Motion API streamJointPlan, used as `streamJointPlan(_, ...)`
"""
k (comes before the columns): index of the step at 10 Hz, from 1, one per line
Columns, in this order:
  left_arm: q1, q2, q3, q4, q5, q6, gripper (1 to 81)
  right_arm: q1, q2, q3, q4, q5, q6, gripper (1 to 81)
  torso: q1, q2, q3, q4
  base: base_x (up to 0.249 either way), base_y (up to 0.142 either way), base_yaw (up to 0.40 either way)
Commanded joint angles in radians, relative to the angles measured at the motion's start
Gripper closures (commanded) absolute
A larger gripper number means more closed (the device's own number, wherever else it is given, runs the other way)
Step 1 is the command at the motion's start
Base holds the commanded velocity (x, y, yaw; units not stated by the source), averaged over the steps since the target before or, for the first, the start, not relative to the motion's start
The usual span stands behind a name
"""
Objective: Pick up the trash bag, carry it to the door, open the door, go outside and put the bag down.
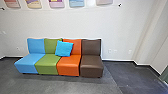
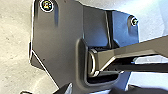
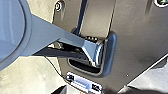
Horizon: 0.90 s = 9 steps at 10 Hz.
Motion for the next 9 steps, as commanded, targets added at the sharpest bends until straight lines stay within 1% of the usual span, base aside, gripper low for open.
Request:
streamJointPlan(1,-0.041,-0.076,0.097,-0.025,0.068,-0.004,1.0,0.030,-0.132,0.170,0.009,-0.067,0.003,1.0,0.059,-0.093,-0.087,0.000,0.000,0.000,0.000)
streamJointPlan(2,-0.047,-0.079,0.095,-0.026,0.067,-0.006,1.0,0.031,-0.175,0.215,0.009,-0.067,0.005,1.0,0.140,-0.218,-0.204,0.000,0.000,0.000,0.000)
streamJointPlan(3,-0.057,-0.081,0.094,-0.035,0.068,-0.006,1.0,0.031,-0.216,0.253,0.007,-0.066,0.005,1.0,0.103,-0.162,-0.057,0.000,0.000,0.000,0.000)
streamJointPlan(4,-0.070,-0.085,0.092,-0.050,0.068,-0.006,1.0,0.034,-0.252,0.290,0.007,-0.066,0.005,1.0,0.121,-0.190,-0.082,0.000,0.000,0.000,0.000)
streamJointPlan(6,-0.110,-0.097,0.095,-0.086,0.076,-0.006,1.0,0.047,-0.326,0.373,0.009,-0.067,0.005,1.0,0.155,-0.245,-0.097,0.000,0.000,0.000,0.000)
streamJointPlan(7,-0.133,-0.101,0.097,-0.109,0.082,-0.006,1.0,0.055,-0.377,0.437,0.007,-0.069,0.005,1.0,0.177,-0.280,-0.099,0.000,0.000,0.000,0.000)
streamJointPlan(8,-0.156,-0.101,0.097,-0.129,0.083,-0.006,1.0,0.063,-0.417,0.480,0.007,-0.072,0.005,1.0,0.200,-0.316,-0.099,0.000,0.000,0.000,0.000)
streamJointPlan(9,-0.179,-0.102,0.097,-0.153,0.100,-0.006,1.0,0.064,-0.454,0.517,0.007,-0.072,0.006,1.0,0.224,-0.355,-0.099,0.000,0.000,0.000,0.000)
